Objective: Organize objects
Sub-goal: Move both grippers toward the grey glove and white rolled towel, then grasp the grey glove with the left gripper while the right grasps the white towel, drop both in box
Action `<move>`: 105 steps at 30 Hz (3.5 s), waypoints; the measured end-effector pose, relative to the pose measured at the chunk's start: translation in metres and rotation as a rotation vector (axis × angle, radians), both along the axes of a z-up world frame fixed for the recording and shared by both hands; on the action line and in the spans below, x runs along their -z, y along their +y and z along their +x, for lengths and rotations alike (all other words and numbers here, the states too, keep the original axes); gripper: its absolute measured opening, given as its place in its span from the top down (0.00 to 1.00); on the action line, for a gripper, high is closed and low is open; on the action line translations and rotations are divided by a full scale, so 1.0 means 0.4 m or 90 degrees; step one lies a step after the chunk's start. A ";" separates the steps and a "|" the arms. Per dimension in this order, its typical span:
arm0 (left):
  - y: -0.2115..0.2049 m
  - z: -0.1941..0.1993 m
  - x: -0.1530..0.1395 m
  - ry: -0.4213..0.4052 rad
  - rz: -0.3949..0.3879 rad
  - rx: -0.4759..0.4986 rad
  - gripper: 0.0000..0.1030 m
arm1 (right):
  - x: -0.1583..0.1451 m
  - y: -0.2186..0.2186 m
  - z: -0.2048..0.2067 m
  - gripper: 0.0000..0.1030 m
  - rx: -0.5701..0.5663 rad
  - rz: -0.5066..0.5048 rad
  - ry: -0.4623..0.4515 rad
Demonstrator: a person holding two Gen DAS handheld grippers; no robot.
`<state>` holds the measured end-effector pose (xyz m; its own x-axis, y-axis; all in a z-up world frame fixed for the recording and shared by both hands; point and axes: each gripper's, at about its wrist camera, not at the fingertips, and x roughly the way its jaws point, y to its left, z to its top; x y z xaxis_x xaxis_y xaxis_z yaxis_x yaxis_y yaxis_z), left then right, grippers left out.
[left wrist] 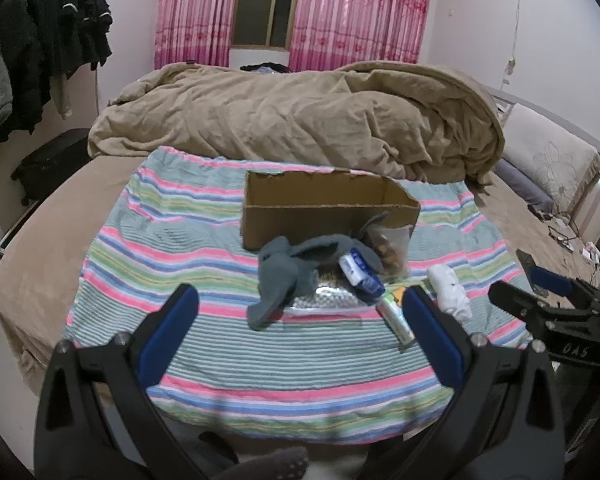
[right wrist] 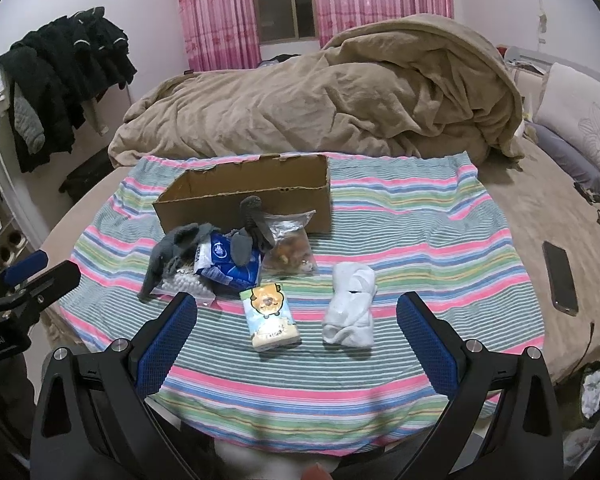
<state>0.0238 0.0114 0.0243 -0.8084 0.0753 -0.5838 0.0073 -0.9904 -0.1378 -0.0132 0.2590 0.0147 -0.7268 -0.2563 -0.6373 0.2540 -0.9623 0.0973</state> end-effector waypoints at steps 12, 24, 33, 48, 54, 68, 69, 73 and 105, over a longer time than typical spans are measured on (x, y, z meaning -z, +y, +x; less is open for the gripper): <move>-0.007 0.003 -0.002 0.003 0.008 0.004 0.01 | 0.000 -0.009 -0.002 0.01 -0.009 0.000 0.002; -0.022 -0.096 0.083 -0.031 0.025 0.043 0.01 | 0.048 0.019 -0.078 0.01 0.013 0.024 -0.009; -0.044 -0.238 0.192 -0.071 0.026 0.047 0.02 | 0.161 0.034 -0.195 0.01 0.021 0.034 -0.060; -0.059 -0.343 0.291 -0.105 0.068 0.062 0.50 | 0.273 0.075 -0.278 0.37 0.037 0.000 -0.138; -0.061 -0.321 0.282 -0.092 0.079 0.069 0.60 | 0.265 0.070 -0.262 0.60 0.015 -0.002 -0.120; -0.076 -0.238 0.100 0.006 0.115 0.088 0.61 | 0.069 0.019 -0.240 0.62 -0.031 -0.026 -0.012; -0.071 -0.241 0.083 0.014 0.114 0.092 0.61 | 0.052 0.008 -0.249 0.62 -0.037 -0.024 -0.004; -0.052 -0.282 0.030 0.034 0.100 0.099 0.61 | -0.006 -0.035 -0.302 0.62 -0.062 -0.010 0.028; -0.004 -0.564 0.149 -0.091 0.066 0.049 0.27 | 0.086 -0.132 -0.549 0.20 -0.103 -0.037 0.003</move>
